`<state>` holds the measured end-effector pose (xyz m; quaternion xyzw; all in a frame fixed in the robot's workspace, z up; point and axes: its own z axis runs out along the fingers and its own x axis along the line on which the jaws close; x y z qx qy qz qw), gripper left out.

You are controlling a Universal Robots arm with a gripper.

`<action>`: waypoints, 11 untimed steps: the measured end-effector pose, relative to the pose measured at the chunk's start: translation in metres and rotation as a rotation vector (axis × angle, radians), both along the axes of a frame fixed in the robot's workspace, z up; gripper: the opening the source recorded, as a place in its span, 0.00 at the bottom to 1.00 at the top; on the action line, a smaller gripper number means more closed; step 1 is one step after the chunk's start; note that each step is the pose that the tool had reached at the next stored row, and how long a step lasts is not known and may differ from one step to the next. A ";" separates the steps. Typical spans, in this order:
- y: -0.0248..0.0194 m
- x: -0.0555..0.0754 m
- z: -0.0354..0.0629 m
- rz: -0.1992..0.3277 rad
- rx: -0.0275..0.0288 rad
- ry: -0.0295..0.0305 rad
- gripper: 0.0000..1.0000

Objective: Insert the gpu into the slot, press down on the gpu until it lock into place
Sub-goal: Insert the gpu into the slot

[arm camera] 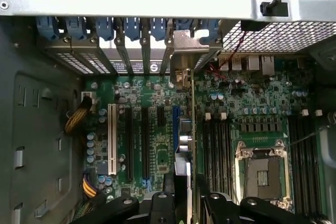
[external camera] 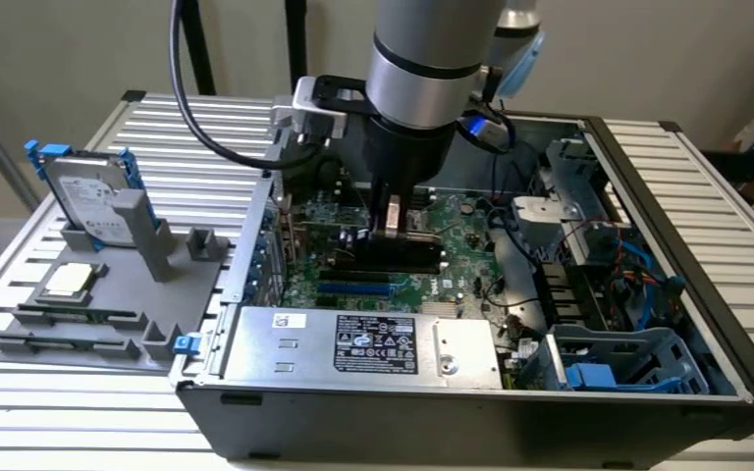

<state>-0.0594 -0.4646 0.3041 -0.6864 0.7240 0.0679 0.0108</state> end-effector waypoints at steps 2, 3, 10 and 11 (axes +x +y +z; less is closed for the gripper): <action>0.0000 -0.001 -0.0033 0.000 0.0063 -0.0014 0.26; 0.0000 -0.001 -0.0048 0.000 0.0091 -0.0020 0.26; -0.0002 -0.002 -0.0166 0.000 0.0189 -0.0027 0.26; -0.0002 -0.002 -0.0173 0.000 0.0190 -0.0026 0.26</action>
